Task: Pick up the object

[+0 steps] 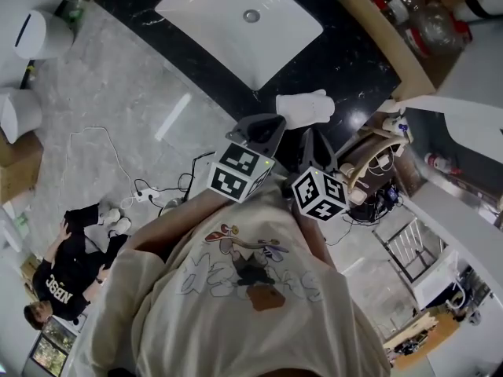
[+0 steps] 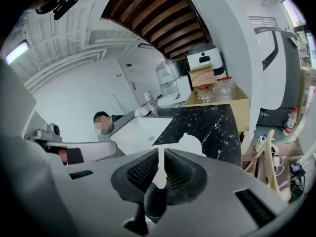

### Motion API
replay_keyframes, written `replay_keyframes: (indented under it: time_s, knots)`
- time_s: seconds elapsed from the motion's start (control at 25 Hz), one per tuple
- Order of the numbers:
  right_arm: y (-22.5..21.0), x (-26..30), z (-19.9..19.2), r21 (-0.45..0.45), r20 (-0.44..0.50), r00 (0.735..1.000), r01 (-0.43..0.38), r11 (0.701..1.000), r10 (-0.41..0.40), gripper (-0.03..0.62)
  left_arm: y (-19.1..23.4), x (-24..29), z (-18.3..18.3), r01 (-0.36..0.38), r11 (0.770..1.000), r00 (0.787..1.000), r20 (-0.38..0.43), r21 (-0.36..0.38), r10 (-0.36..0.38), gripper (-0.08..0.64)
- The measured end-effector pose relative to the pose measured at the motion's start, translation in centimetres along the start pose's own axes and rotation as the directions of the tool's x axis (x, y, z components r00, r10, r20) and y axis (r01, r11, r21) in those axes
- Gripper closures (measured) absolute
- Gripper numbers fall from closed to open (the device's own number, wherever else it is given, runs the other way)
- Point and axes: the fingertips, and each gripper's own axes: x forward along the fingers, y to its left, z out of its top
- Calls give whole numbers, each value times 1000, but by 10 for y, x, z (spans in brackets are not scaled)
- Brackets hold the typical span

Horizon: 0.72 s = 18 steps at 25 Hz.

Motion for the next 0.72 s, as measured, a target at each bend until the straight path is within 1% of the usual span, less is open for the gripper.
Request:
replay_keyframes:
  time_s: [0.04,0.12,0.2,0.32,0.48,0.6,0.72]
  knots:
    - [1,1,2,-2,1,1000,-1,1000,1,561,1,0,1,0,1000,1000,2,-1,0,546]
    - [2,1,5,-6,9,1000,0,1000,0,499,3,-1,2,-3,1000,1000,5,-8,3,546]
    - [-1,1,6,-2,8,1000,6,1000,-6,495,5,-1,3,-6,1000,1000,6,-19,6,546]
    - [-5,5,8,-1,-3,1000,10,1000,-10,448,6,2,7,-10,1000,1000,17,-22,11,546]
    - [-6,10,9,-12,-16,1000,-2,1000,2,435,6,4,5,-23,999,1000,8,-31,23,546]
    - [-7,13,9,-21,-25,1000,-6,1000,6,411,6,8,4,-28,999,1000,1,-34,28,546]
    - [-12,16,10,-23,-29,1000,-7,1000,7,405,7,14,4,-38,998,999,-3,-42,38,546]
